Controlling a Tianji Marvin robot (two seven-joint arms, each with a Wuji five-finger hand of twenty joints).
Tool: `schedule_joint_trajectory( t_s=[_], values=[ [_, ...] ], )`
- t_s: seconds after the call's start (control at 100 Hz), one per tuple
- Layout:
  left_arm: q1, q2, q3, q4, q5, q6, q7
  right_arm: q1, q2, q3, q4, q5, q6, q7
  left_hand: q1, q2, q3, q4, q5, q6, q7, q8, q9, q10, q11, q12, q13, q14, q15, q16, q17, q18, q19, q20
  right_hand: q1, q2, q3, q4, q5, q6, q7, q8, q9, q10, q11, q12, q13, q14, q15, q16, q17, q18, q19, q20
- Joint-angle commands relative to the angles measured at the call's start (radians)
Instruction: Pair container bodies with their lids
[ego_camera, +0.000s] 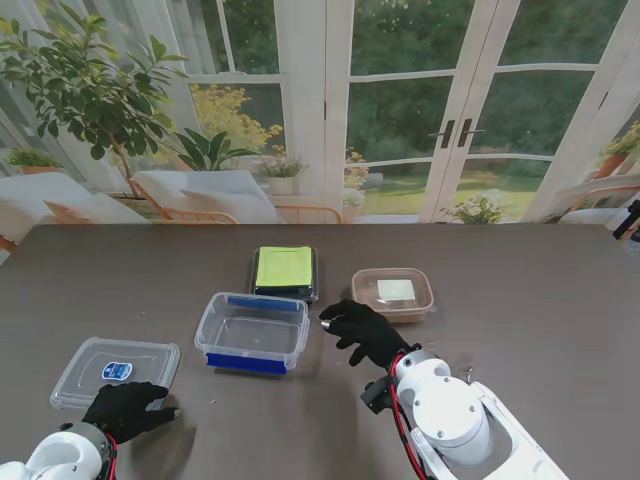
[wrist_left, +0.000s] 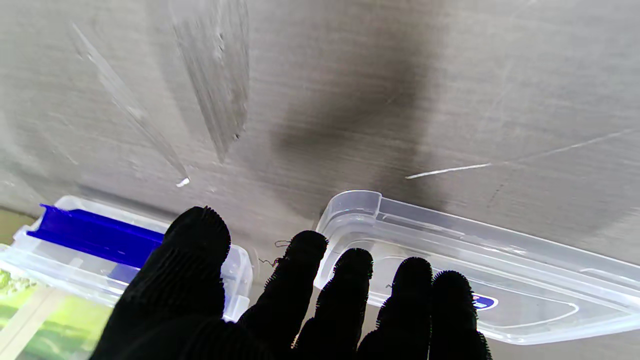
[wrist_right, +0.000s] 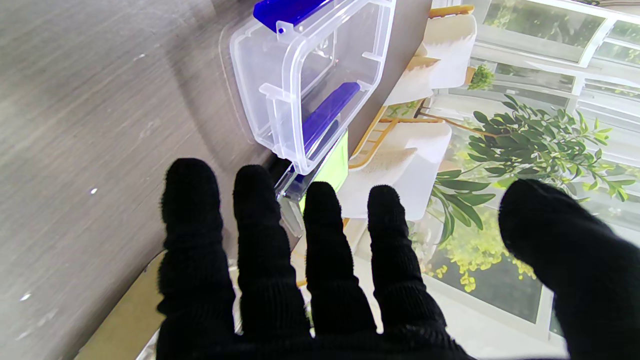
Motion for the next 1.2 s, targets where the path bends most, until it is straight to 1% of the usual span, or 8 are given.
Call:
schedule_joint_trajectory(
  t_s=[0.0, 0.06, 0.11, 0.34, 0.59, 0.81, 1.01, 1.19],
  values=[
    [0.028, 0.001, 0.007, -0.011, 0.011, 0.010, -0.053, 0.001, -0.005, -0.003, 0.003, 0.004, 0.001, 0.012, 0.027, 0.051, -0.039, 0.032, 0.014, -0.004, 0.008, 0.007, 0.084, 0.011, 0.112, 0.032, 0.023, 0.011, 0.028, 0.015, 0.003, -0.010, 0.019, 0.013, -0.025, 0.005, 0.003, 0.007, -0.015, -0.012, 0.007, 0.002, -0.007, -0.034, -0.009, -0.012, -0.007, -0.023, 0.004, -0.003, -0.257, -0.021, -0.006, -0.009],
    [0.038, 0.004, 0.006, -0.033, 0.023, 0.021, -0.082, 0.004, -0.006, -0.003, 0.006, 0.007, 0.001, 0.011, 0.027, 0.052, -0.041, 0.032, 0.015, -0.002, 0.009, 0.007, 0.087, 0.017, 0.113, 0.033, 0.025, 0.012, 0.031, 0.015, 0.004, -0.009, 0.024, 0.013, -0.024, 0.005, 0.004, 0.007, -0.013, -0.012, 0.007, 0.002, -0.006, -0.035, -0.009, -0.012, -0.007, -0.022, 0.004, -0.002, -0.257, -0.020, -0.006, -0.009],
    [0.047, 0.006, 0.006, -0.051, 0.035, 0.028, -0.102, 0.006, -0.007, -0.004, 0.008, 0.010, 0.002, 0.011, 0.027, 0.055, -0.045, 0.032, 0.015, -0.004, 0.009, 0.007, 0.091, 0.012, 0.113, 0.034, 0.027, 0.011, 0.034, 0.015, 0.005, -0.010, 0.029, 0.014, -0.024, 0.005, 0.004, 0.008, -0.013, -0.012, 0.005, 0.002, -0.007, -0.034, -0.009, -0.012, -0.007, -0.021, 0.004, -0.002, -0.257, -0.020, -0.006, -0.009],
    [0.073, 0.014, 0.012, -0.113, 0.059, 0.045, -0.172, 0.011, -0.008, -0.005, 0.010, 0.012, 0.003, 0.009, 0.028, 0.061, -0.056, 0.033, 0.029, 0.000, 0.015, 0.009, 0.114, 0.014, 0.119, 0.039, 0.045, 0.012, 0.052, 0.017, 0.017, -0.003, 0.069, 0.020, -0.024, 0.007, 0.003, 0.008, -0.010, -0.011, 0.002, 0.000, -0.007, -0.034, -0.008, -0.012, -0.006, -0.023, 0.004, -0.002, -0.256, -0.021, -0.005, -0.008],
    [0.087, 0.018, 0.027, -0.152, 0.080, 0.052, -0.206, 0.018, -0.009, -0.011, 0.014, 0.011, 0.006, 0.007, 0.031, 0.066, -0.068, 0.034, 0.030, 0.001, 0.015, 0.009, 0.119, 0.016, 0.120, 0.041, 0.041, 0.010, 0.059, 0.015, 0.011, -0.008, 0.087, 0.015, -0.024, 0.007, 0.003, 0.008, -0.009, -0.010, 0.000, 0.000, -0.007, -0.033, -0.008, -0.012, -0.005, -0.022, 0.005, -0.002, -0.256, -0.020, -0.006, -0.008],
    [0.076, 0.023, 0.042, -0.181, 0.084, 0.035, -0.243, 0.021, -0.010, -0.016, 0.013, 0.011, 0.011, 0.005, 0.032, 0.072, -0.077, 0.034, 0.029, 0.000, 0.015, 0.009, 0.123, 0.015, 0.120, 0.041, 0.046, 0.007, 0.064, 0.014, 0.014, -0.010, 0.099, 0.011, -0.023, 0.007, 0.004, 0.008, -0.006, -0.008, 0.000, 0.000, -0.006, -0.033, -0.008, -0.012, -0.005, -0.022, 0.005, -0.002, -0.255, -0.022, -0.005, -0.008],
    [0.061, 0.028, 0.058, -0.184, 0.083, 0.022, -0.264, 0.021, -0.011, -0.018, 0.014, 0.013, 0.013, 0.004, 0.036, 0.075, -0.086, 0.035, 0.029, -0.001, 0.015, 0.009, 0.125, 0.014, 0.121, 0.042, 0.050, 0.003, 0.071, 0.014, 0.017, -0.012, 0.115, 0.009, -0.022, 0.007, 0.004, 0.008, -0.005, -0.007, 0.000, 0.000, -0.008, -0.034, -0.008, -0.012, -0.006, -0.023, 0.004, -0.002, -0.256, -0.021, -0.006, -0.008],
    [0.048, 0.029, 0.071, -0.183, 0.076, 0.017, -0.265, 0.023, -0.011, -0.017, 0.015, 0.014, 0.017, 0.006, 0.041, 0.076, -0.091, 0.036, 0.030, 0.000, 0.015, 0.009, 0.126, 0.013, 0.122, 0.042, 0.052, 0.002, 0.076, 0.014, 0.016, -0.013, 0.124, 0.006, -0.022, 0.006, 0.006, 0.008, -0.005, -0.007, -0.001, 0.000, -0.007, -0.032, -0.008, -0.012, -0.005, -0.022, 0.004, -0.002, -0.256, -0.020, -0.006, -0.008]
  ],
)
